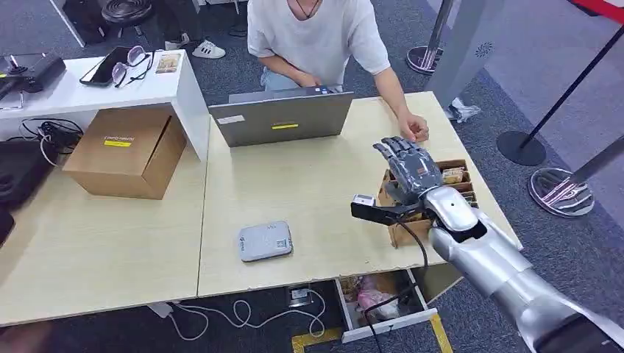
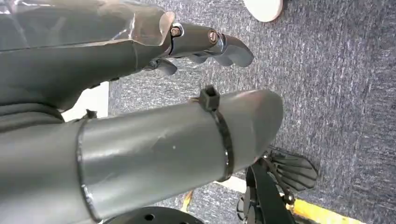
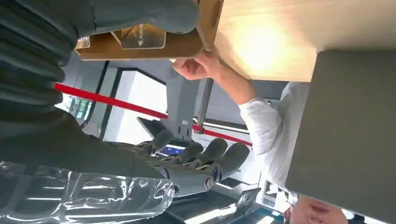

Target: Pass the card to the sensor for recognition and then transmit it.

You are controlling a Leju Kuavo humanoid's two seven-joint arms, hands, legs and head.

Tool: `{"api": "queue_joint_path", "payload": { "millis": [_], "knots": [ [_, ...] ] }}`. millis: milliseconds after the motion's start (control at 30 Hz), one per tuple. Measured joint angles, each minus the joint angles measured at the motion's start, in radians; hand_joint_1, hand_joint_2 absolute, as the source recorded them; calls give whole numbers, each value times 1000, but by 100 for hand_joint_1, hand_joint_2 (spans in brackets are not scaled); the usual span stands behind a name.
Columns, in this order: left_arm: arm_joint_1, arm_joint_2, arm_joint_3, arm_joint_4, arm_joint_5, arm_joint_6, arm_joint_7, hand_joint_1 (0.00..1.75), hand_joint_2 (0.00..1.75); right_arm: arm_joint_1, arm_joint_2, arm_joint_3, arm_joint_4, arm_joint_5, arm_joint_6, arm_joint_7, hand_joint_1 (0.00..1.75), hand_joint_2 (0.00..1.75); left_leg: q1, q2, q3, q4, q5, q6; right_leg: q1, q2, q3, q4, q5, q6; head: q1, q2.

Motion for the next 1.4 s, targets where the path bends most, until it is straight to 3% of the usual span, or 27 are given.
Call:
{"api": "queue_joint_path", "payload": {
  "millis": [367, 467, 500, 533, 633, 1400],
  "knots": [
    [0, 1, 0, 0, 10, 13, 17, 0, 0, -46, 2, 8, 65, -23, 3, -6, 33, 175, 0, 0, 0, 0, 0, 0, 0, 0, 0, 0, 0, 0, 0, 0],
    [0, 1, 0, 0, 18, 18, 18, 0, 0, -55, 5, 8, 80, -29, 3, -8, 38, 175, 0, 0, 0, 0, 0, 0, 0, 0, 0, 0, 0, 0, 0, 0],
    [0, 1, 0, 0, 20, 19, 18, 0, 0, -58, 6, 8, 84, -29, 3, -7, 49, 175, 0, 0, 0, 0, 0, 0, 0, 0, 0, 0, 0, 0, 0, 0],
    [0, 1, 0, 0, 22, 20, 18, 0, 0, -60, 7, 8, 87, -31, 3, -4, 77, 175, 0, 0, 0, 0, 0, 0, 0, 0, 0, 0, 0, 0, 0, 0],
    [0, 1, 0, 0, 25, 22, 17, 0, 0, -67, 7, 8, 96, -31, 4, 1, 61, 175, 0, 0, 0, 0, 0, 0, 0, 0, 0, 0, 0, 0, 0, 0],
    [2, 1, 0, 0, 21, 27, 15, 0, 0, -68, -27, 2, 121, -36, 9, 21, 56, 175, 0, 0, 1, 0, 0, 0, 0, 0, 0, 0, 0, 0, 0, 0]
  ]
}}
